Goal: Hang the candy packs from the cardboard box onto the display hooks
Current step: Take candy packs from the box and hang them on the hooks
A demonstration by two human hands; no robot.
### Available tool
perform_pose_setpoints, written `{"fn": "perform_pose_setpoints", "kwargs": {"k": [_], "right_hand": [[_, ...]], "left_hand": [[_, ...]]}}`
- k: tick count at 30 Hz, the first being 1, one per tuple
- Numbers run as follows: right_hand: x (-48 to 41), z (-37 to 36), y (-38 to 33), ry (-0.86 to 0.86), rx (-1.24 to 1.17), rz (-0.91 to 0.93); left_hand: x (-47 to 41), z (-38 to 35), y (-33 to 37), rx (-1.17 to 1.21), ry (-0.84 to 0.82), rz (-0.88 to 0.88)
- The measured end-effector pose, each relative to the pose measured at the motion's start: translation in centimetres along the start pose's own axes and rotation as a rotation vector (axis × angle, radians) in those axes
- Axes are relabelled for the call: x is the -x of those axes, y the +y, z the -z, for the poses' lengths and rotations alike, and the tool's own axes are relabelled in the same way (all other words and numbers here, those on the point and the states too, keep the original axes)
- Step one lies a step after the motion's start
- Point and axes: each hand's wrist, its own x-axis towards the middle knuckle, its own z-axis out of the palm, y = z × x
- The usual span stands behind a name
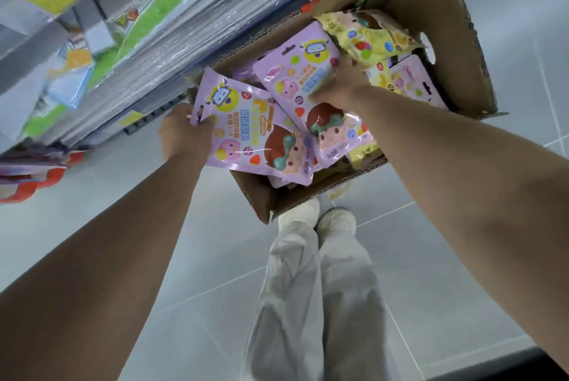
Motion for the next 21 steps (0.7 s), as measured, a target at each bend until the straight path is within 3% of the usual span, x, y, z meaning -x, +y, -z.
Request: {"fn": "perform_pose_setpoints", "kwargs": {"k": [3, 7, 11, 16, 21], "right_hand": [[-0.3, -0.1, -0.4, -0.051, -0.057, -0.041], [2.7, 0.8, -0.3, -0.042, -0.547, -0.053], [8.1, 4.3, -1.5, 0.039, -0.812, -0.047], [17.6, 7.9, -2.8, 0.07, -0.527, 0.191], [28.0, 9.5, -6.1, 0.109, -0.389, 0.339]], "left_hand": [[0.3, 0.2, -0.6, 0.013, 0.02, -0.089], [1.9, 2.5, -0.4, 0.097, 0.058, -0.122], [4.3, 6.7, 1.0, 0.175, 0.016, -0.174], [8.6, 13.1, 2.4, 0.204, 0.0, -0.28], [15.0, 20.7, 1.3, 0.112, 0.069, -0.309]]}}
